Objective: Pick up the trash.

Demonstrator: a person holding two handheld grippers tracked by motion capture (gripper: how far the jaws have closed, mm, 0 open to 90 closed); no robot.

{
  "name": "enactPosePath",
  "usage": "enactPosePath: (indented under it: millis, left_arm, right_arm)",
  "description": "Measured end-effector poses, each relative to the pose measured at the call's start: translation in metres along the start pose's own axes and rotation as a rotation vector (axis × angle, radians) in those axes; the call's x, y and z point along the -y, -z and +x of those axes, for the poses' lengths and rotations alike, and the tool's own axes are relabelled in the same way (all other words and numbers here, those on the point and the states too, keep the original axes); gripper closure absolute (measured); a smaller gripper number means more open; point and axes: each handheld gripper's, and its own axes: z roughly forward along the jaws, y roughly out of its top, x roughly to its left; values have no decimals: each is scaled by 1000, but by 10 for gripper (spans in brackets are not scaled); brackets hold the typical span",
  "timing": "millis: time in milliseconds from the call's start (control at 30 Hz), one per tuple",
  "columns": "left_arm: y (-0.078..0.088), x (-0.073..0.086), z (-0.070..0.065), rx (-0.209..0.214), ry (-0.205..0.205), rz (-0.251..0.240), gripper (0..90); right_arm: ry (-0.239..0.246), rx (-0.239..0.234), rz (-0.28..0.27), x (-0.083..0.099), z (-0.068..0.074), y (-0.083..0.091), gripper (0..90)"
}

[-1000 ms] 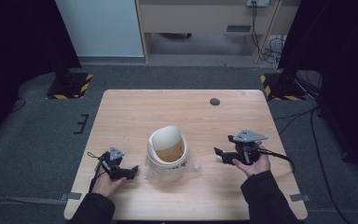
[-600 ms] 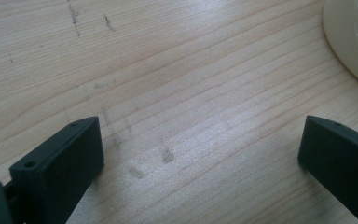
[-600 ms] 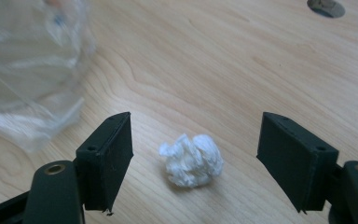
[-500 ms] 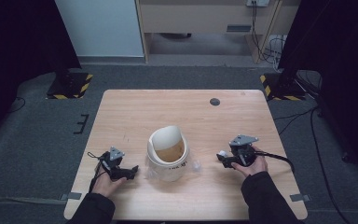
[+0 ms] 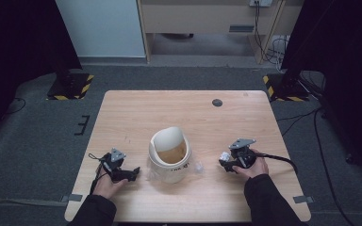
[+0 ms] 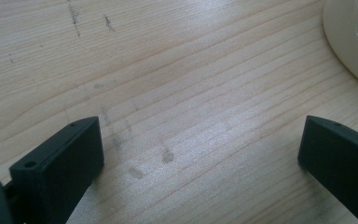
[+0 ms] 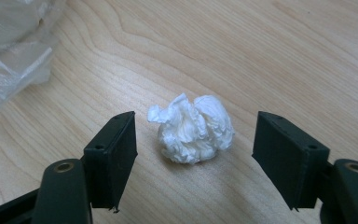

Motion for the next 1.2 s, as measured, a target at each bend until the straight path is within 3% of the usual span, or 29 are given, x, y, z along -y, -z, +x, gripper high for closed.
enactPosePath:
  millis: [233,867,1200]
  left_arm:
    - [0,0,0,0,0,0,0]
    - [0,0,0,0,0,0,0]
    - [0,0,0,0,0,0,0]
  right_arm:
    - [-3,-7,25,-1,0,-4,343]
    - [-13,-28,69,-5,-2,-5,582]
    - [-31,-30,55,-7,-2,-1,639]
